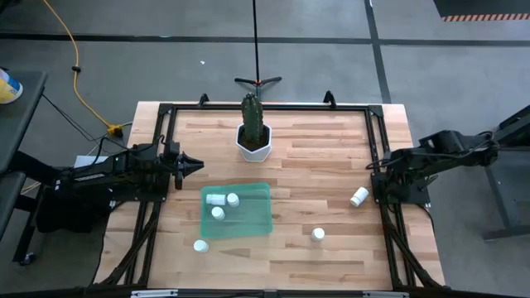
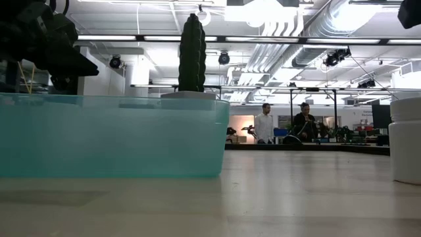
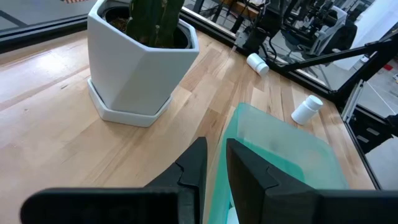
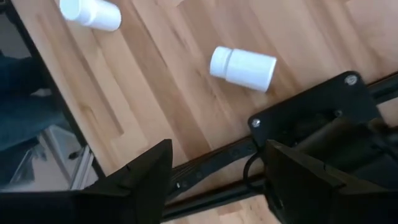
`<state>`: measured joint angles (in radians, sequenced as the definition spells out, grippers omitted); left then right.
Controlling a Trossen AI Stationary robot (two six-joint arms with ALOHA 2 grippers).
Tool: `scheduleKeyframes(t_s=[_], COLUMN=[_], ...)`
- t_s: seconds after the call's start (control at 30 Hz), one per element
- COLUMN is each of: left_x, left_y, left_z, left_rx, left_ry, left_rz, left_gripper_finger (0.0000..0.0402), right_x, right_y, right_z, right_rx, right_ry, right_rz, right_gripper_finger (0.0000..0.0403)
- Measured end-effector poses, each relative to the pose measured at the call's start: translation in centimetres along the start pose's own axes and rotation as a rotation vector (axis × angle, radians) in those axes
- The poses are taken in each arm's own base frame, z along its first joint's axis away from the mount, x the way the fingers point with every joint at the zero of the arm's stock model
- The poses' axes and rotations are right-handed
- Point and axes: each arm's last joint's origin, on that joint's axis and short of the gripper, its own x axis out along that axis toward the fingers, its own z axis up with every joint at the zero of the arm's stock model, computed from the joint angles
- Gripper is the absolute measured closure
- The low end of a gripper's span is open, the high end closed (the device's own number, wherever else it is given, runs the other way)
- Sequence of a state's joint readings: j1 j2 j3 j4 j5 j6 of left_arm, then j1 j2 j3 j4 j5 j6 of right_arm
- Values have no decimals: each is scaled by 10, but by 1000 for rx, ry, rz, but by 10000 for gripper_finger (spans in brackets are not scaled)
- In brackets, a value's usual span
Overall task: Pick and place pill bottles into a basket
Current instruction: Put the white pill bottle into the green bin
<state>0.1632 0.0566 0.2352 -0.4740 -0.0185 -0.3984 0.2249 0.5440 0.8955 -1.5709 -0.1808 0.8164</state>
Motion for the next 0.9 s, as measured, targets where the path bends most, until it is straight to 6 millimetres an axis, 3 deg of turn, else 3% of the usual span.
scheduleKeyframes(t_s=[0.53,0.9], left_x=[0,0], left_y=[0,0], left_z=[0,0], left_rx=[0,0], left_ry=[0,0], left_rz=[3,3], left_gripper_finger=[305,305], right_x=[28,44], right_y=[30,39], right_z=[33,47], right_rx=[-233,-322], right_ry=[251,350], right_rz=[-125,-194], right_gripper_finger=[157,157])
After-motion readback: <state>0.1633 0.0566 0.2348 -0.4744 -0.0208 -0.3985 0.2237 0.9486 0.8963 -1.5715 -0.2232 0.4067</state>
